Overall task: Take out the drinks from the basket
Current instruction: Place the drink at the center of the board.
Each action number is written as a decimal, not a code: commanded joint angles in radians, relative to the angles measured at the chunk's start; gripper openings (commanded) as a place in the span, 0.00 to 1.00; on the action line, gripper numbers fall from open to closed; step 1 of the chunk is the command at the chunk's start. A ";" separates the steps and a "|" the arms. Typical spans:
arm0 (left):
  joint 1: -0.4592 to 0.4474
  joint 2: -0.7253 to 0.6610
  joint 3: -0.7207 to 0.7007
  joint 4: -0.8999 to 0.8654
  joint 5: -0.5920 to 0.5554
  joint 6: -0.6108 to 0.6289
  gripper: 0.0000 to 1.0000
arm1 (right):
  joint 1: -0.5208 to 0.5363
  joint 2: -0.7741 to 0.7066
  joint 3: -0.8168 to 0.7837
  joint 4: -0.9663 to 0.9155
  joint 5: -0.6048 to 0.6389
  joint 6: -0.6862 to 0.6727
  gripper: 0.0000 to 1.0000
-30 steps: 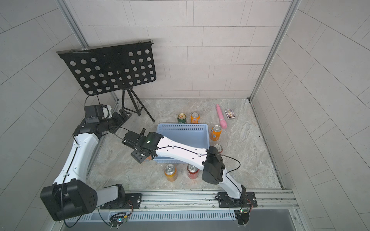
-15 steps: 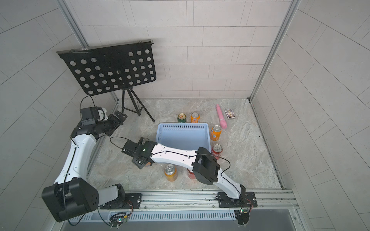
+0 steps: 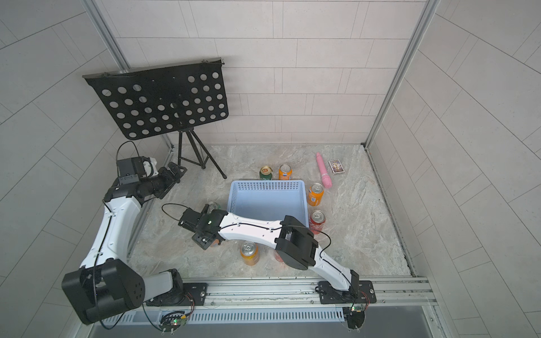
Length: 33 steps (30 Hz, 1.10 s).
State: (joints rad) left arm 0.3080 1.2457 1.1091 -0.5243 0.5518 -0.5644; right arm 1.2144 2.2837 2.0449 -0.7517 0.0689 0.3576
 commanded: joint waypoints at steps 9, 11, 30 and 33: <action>0.008 -0.004 -0.011 0.009 0.018 0.023 1.00 | 0.003 -0.098 -0.040 0.014 0.083 -0.016 0.85; 0.009 -0.006 -0.018 0.010 0.030 0.017 1.00 | 0.000 -0.129 -0.057 0.030 0.097 -0.025 0.87; -0.013 -0.184 -0.071 0.006 -0.155 0.026 1.00 | -0.036 -0.656 -0.323 0.095 0.454 -0.154 1.00; -0.040 -0.251 -0.121 0.025 -0.252 0.058 1.00 | -0.077 -0.821 -0.526 0.150 0.548 -0.162 1.00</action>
State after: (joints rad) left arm 0.2874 1.0447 1.0306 -0.5018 0.4110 -0.5503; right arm 1.1713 1.5620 1.6394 -0.6224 0.4679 0.2169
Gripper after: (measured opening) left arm 0.999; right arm 0.999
